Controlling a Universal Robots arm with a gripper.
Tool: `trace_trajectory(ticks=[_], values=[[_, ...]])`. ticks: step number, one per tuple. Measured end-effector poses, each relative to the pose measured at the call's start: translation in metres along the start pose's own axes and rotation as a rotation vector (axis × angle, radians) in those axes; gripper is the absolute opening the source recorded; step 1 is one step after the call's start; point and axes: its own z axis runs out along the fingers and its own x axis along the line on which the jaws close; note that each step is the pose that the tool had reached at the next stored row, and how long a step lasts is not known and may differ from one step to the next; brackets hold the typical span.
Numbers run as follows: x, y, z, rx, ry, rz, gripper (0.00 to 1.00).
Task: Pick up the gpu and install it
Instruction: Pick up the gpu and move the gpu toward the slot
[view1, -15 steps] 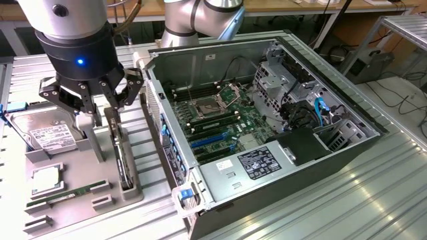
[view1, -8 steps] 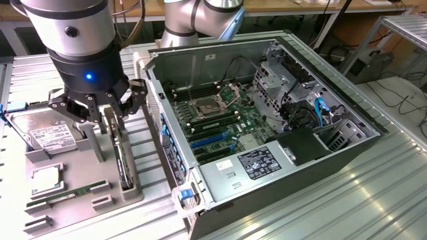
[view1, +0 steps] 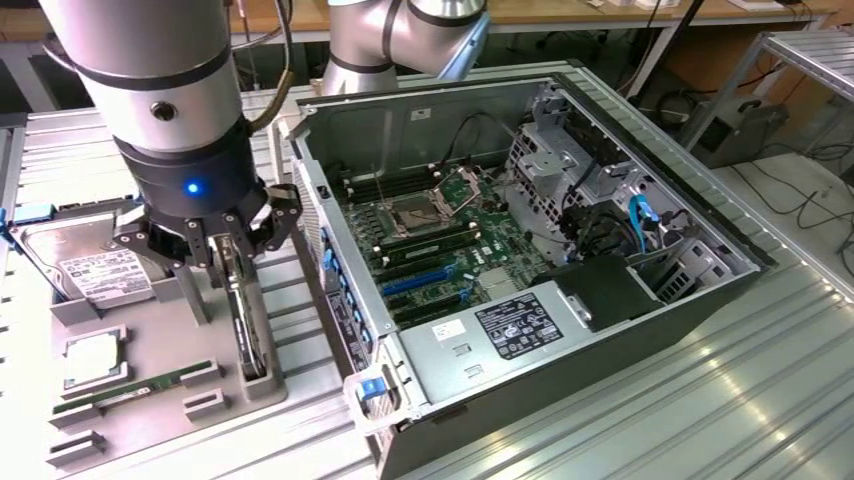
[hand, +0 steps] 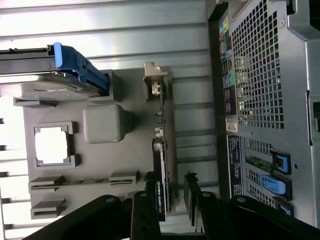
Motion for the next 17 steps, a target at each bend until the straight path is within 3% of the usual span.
trace_trajectory(ticks=[17], values=[[0.003,-0.0042,0.0401,-0.0003,0.0006,-0.013,0.36]])
